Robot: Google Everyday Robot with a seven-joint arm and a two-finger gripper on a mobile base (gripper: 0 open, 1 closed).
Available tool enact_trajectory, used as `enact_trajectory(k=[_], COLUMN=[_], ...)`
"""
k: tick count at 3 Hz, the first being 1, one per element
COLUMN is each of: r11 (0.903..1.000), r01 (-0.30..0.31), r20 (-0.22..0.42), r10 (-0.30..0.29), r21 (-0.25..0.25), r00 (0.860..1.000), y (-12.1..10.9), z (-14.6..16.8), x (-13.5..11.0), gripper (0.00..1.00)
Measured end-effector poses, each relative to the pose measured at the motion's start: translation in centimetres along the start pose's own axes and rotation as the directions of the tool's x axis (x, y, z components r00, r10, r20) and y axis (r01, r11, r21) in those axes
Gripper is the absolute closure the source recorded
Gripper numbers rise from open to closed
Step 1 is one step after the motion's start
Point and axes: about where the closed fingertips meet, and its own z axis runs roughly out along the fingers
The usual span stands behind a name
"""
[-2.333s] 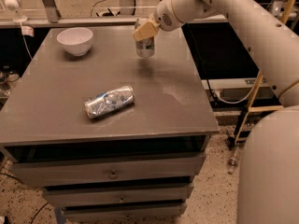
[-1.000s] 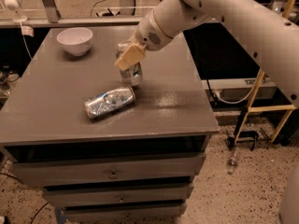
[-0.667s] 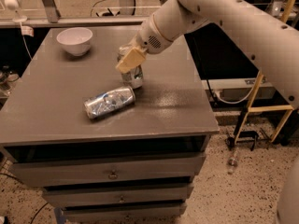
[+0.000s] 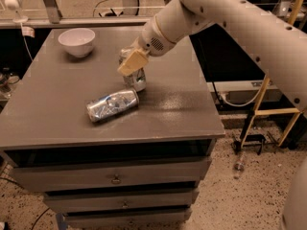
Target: Move 7up can near redbull can
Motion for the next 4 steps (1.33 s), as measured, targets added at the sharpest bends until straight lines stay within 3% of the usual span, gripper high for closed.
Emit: enact_trajectory(k=[1, 2, 3, 4], r11=[1.0000, 0.9999, 0.9996, 0.9977], r01=[0.001, 0.009, 0.027, 0.042], r20=[-0.001, -0.003, -0.006, -0.065], r10=[-0.001, -0.009, -0.027, -0.039], r21=[-0.005, -0.008, -0.008, 0.052], r00=[1.000, 1.000, 1.000, 0.997], y=[0.1, 0.2, 0.2, -1.1], z=[0.3, 0.3, -0.2, -5.4], x=[-0.1, -0.1, -0.2, 1.6], gripper=[0.21, 0.00, 0.00, 0.00])
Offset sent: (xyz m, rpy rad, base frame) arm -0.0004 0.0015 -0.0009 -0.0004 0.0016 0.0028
